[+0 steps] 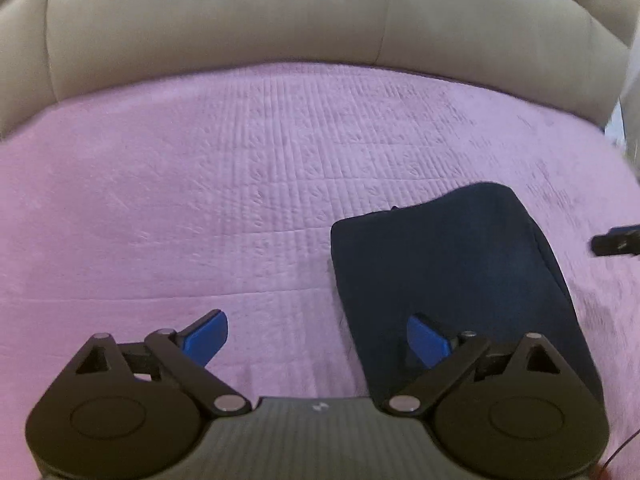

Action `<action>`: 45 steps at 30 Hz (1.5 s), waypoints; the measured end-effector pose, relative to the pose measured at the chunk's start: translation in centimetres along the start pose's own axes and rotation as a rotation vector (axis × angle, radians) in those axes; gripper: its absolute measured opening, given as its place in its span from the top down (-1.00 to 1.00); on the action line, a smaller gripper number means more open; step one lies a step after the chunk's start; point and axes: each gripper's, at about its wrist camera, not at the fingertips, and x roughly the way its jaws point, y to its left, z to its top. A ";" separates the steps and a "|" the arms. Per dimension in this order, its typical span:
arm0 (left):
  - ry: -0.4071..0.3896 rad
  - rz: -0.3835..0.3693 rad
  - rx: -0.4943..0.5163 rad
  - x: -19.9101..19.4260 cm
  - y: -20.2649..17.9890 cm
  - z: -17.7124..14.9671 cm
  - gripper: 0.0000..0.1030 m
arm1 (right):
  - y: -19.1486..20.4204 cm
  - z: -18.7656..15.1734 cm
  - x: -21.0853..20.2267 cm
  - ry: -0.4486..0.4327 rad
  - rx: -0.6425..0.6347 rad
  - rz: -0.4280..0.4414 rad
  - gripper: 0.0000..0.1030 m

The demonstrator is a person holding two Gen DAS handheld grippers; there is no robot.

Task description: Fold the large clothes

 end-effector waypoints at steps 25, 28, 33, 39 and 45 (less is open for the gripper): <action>0.081 -0.064 -0.009 -8.0 -4.5 -10.2 -0.94 | 9.8 -12.5 -6.2 0.181 -0.250 -0.038 -0.99; 0.078 -0.059 0.002 -7.9 -4.6 -10.1 -0.94 | 9.9 -12.5 -6.5 0.171 -0.259 -0.055 -0.99; 0.074 -0.057 -0.004 -8.0 -4.5 -9.9 -0.94 | 10.0 -12.6 -6.8 0.167 -0.280 -0.053 -0.98; 0.068 -0.042 0.013 -8.2 -4.9 -9.9 -0.94 | 10.1 -12.7 -6.7 0.168 -0.292 -0.053 -0.99; 0.071 -0.051 0.018 -8.1 -4.9 -10.0 -0.94 | 10.4 -12.7 -7.0 0.158 -0.300 -0.056 -0.98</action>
